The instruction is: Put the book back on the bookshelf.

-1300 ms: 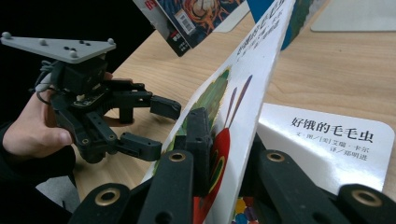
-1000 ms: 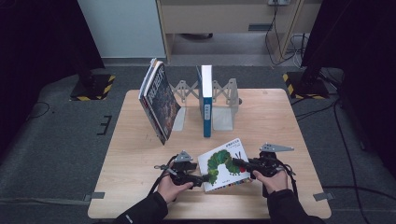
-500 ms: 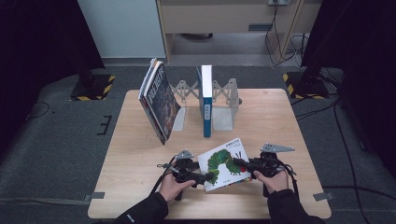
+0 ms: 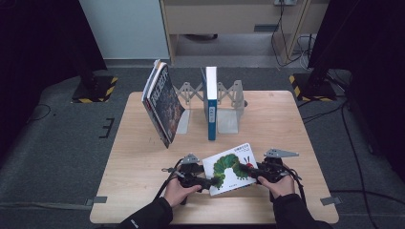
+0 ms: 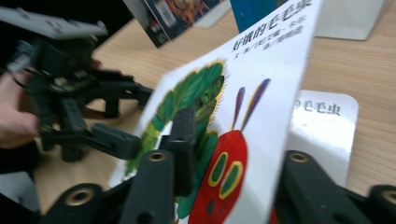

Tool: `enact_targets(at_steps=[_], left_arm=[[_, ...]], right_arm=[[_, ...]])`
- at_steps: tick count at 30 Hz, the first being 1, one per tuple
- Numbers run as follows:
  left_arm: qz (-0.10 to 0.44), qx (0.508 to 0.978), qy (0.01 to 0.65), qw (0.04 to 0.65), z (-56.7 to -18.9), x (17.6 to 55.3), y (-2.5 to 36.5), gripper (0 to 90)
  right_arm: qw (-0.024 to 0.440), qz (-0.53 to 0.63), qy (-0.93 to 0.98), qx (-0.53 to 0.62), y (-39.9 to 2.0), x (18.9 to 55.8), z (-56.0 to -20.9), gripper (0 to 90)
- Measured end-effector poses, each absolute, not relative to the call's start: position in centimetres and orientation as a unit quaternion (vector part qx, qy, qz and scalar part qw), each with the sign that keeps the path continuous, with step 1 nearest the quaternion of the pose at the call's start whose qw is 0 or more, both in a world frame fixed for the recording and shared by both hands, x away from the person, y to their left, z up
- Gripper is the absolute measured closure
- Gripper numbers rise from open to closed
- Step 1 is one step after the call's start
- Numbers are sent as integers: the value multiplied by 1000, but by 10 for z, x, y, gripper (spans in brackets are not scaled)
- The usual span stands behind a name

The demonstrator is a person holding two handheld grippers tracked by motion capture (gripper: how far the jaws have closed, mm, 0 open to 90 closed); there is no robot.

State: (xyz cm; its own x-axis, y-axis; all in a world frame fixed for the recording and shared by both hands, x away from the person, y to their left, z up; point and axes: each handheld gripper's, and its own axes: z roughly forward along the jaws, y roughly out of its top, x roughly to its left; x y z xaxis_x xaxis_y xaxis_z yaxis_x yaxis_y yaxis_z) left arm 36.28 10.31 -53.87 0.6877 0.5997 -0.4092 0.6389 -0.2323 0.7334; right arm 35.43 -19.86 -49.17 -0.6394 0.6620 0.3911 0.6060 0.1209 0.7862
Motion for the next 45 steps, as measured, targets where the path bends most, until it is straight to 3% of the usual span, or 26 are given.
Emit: enact_targets(at_steps=[8, 18, 21, 24, 29, 45], left_arm=[[-8, 791, 389, 473, -538, 362, 103, 134], [-13, 784, 395, 479, -539, 365, 104, 119], [-6, 786, 396, 474, -539, 365, 105, 149], [-1, 787, 397, 473, -539, 364, 104, 156], [1, 785, 401, 472, -539, 364, 104, 172], [10, 793, 393, 465, -538, 364, 104, 213]], right_arm=[[45, 476, 767, 428, -194, 355, -502, 535], [34, 468, 773, 427, -190, 355, -508, 537], [33, 471, 773, 425, -190, 355, -508, 529], [52, 459, 776, 430, -189, 356, -507, 422], [61, 446, 780, 434, -190, 356, -506, 374], [89, 416, 780, 460, -195, 357, -514, 349]])
